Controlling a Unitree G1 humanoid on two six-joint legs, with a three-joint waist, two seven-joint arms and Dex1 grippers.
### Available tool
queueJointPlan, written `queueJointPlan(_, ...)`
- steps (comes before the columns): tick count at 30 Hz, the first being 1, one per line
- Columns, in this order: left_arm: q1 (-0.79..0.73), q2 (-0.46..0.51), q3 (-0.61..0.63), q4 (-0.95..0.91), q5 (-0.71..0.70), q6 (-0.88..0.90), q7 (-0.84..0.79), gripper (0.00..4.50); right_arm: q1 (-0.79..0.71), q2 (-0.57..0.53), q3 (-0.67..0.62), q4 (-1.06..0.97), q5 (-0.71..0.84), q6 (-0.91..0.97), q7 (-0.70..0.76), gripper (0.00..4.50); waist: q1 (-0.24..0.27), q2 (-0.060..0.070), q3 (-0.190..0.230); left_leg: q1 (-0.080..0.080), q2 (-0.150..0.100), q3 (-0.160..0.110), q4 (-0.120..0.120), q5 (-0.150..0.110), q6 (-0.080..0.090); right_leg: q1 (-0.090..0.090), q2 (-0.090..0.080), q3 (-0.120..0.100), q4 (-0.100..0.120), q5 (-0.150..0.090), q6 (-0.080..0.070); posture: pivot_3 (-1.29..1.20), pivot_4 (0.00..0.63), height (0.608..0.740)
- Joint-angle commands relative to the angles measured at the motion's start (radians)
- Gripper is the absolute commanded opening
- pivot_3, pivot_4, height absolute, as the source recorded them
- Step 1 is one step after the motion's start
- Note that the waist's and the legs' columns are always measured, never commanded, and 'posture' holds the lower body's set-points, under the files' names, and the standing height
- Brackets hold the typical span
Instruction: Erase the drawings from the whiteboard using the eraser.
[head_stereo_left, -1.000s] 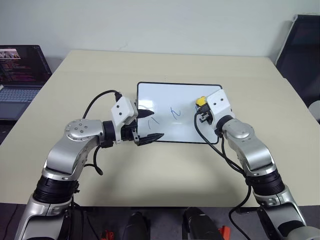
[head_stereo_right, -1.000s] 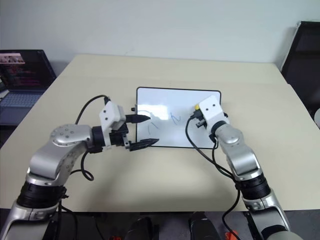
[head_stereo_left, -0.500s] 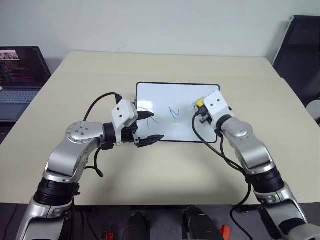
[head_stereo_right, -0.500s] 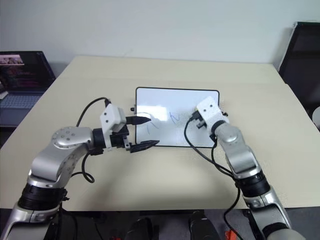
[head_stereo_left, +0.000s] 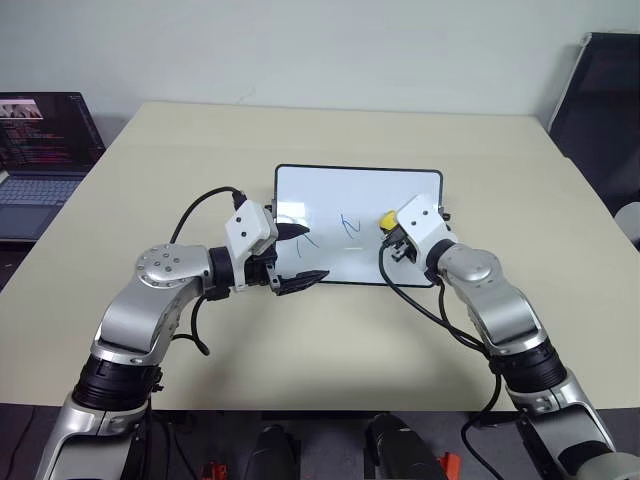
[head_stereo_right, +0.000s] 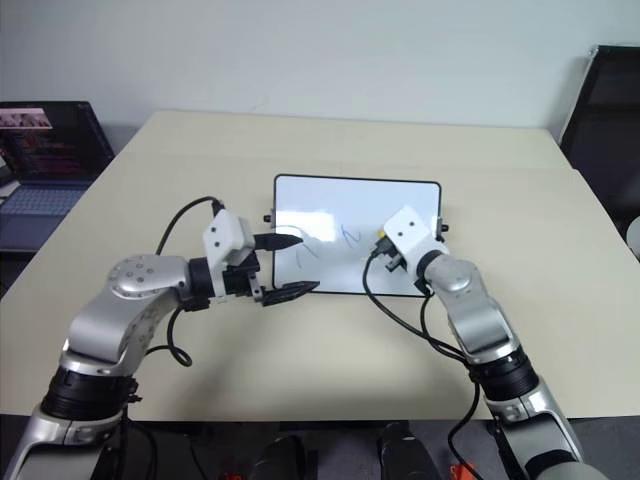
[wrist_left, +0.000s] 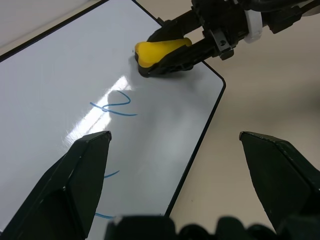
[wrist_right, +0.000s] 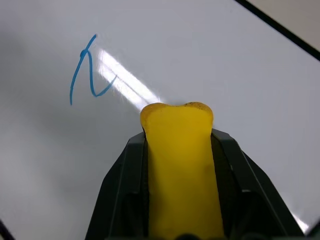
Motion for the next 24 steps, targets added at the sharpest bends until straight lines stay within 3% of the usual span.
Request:
queueJointPlan(1, -0.005, -0.005, 0.006, -0.015, 0.001, -0.019, 0.003, 4.5, 0.016, -0.014, -0.027, -0.042, -0.001, 0.035, 0.009, 1.28, 0.0, 0.0, 0.0, 0.0, 0.0, 0.0, 0.0, 0.0, 0.0, 0.0, 0.0, 0.0, 0.0, 0.0, 0.0, 0.0, 0.15, 0.74)
queueJointPlan(13, -0.017, -0.015, -0.002, -0.004, 0.006, -0.028, -0.002, 4.5, -0.137, 0.068, -0.002, 0.141, -0.049, -0.1, -0.047, 1.28, -0.002, 0.0, 0.0, 0.0, 0.0, 0.0, -0.002, 0.0, 0.0, -0.001, 0.0, -0.001, -0.001, 0.001, 0.002, 0.0, 0.15, 0.74)
queueJointPlan(24, 0.001, -0.012, 0.013, -0.004, 0.008, -0.027, 0.01, 4.5, 0.025, -0.007, -0.005, -0.029, -0.026, 0.016, 0.041, 1.28, 0.001, 0.0, 0.0, 0.0, 0.0, -0.004, -0.001, 0.0, 0.0, 0.001, 0.0, -0.004, 0.0, 0.0, 0.0, 0.0, 0.15, 0.74)
